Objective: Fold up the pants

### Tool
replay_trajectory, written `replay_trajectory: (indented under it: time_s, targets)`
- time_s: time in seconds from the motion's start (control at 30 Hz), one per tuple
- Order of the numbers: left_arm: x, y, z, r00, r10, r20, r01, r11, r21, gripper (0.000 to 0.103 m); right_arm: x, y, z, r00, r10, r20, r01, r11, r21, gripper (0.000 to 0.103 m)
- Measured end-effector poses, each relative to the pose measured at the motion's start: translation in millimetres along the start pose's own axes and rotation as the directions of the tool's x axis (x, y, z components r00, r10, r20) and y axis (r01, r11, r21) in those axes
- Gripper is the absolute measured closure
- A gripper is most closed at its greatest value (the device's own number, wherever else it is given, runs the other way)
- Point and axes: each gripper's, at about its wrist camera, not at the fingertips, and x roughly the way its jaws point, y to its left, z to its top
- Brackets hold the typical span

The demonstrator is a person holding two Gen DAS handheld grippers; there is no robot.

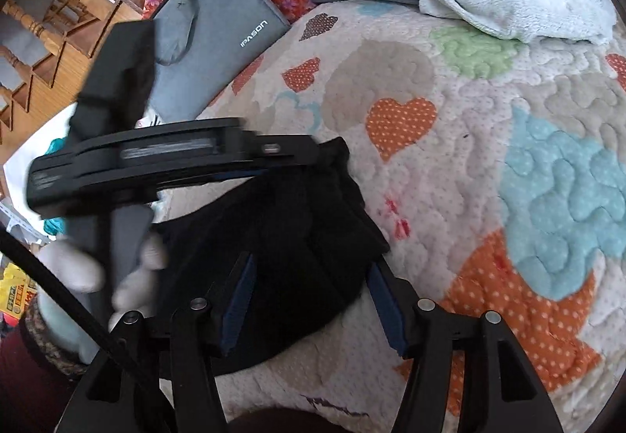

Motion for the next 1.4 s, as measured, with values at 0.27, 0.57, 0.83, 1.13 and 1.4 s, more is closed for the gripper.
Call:
replay_trajectory:
  time_s: [0.27, 0.57, 0.83, 1.13, 1.4]
  targets:
    - [20.7, -26.5, 8.8, 0.998, 0.061, -0.021, -0.057, 0.986, 0.156, 0.023, 12.4, 11.2, 0.7, 1.0, -0.005, -0.001, 0.005, 0.999, -0.031, 0.055]
    - [-20.6, -13.1, -9.1, 0.998, -0.055, -0.002, 0.055, 0.993, 0.1, 0.081, 8.9, 49.7, -1.2, 0.999, 0.042, -0.035, -0.044, 0.996, -0.079, 0.074]
    - [-109.4, 84.5, -69.3, 0.964, -0.175, 0.202, 0.21, 0.963, -0.168, 0.081, 19.7, 137.7, -20.7, 0.988, 0.092, -0.124, -0.121, 0.96, -0.252, 0.074]
    - [-129.1, 203.1, -181.2, 0.917, -0.213, 0.337, 0.364, 0.791, -0.492, 0.079, 95.6, 211.3, -75.5, 0.94, -0.019, -0.341, -0.141, 0.888, -0.437, 0.074]
    - [-168.5, 245.0, -266.9, 0.808, -0.208, 0.551, 0.539, 0.639, -0.548, 0.061, 108.8, 228.9, -89.4, 0.934, -0.092, -0.344, -0.1, 0.859, -0.503, 0.064]
